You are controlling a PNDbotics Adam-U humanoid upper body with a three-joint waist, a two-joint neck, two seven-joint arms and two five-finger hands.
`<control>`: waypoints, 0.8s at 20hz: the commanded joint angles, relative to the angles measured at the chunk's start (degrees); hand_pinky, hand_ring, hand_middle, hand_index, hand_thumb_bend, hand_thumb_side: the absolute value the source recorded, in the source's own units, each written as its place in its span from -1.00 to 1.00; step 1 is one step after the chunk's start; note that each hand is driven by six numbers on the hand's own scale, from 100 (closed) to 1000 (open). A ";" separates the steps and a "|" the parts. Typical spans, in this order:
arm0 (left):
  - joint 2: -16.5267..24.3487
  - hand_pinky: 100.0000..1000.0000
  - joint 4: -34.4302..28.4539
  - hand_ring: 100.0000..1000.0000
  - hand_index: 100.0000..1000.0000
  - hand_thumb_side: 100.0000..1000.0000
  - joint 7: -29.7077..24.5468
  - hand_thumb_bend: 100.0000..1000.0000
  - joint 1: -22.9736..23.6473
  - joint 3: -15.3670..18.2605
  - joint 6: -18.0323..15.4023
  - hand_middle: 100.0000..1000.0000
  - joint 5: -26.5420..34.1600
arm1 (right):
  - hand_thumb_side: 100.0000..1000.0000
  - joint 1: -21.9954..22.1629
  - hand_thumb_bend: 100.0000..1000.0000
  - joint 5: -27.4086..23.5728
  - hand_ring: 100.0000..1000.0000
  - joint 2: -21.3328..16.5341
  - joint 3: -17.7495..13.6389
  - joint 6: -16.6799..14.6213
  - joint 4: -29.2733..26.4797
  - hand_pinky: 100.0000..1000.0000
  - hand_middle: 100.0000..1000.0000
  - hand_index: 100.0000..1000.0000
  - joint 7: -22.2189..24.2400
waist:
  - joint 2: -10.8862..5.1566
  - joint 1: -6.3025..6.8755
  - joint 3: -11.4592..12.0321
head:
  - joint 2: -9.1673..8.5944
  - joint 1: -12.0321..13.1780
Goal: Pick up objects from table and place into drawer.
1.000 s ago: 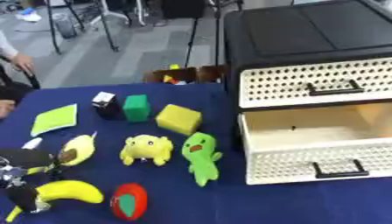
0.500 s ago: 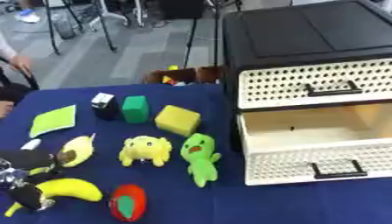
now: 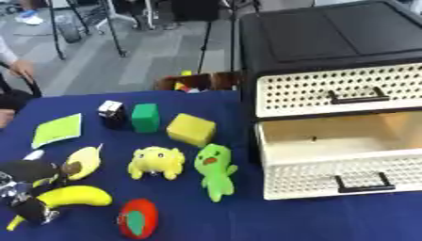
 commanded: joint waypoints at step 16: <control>5.31 -0.68 -11.13 -0.18 0.37 -0.31 -4.84 -0.94 -0.68 3.84 -0.14 -0.01 -3.64 | 0.61 -0.07 -1.00 -0.44 -0.10 -1.13 -0.65 0.02 -0.91 -0.30 -0.10 0.46 0.02 | -2.35 0.38 0.37 | -0.37 -0.82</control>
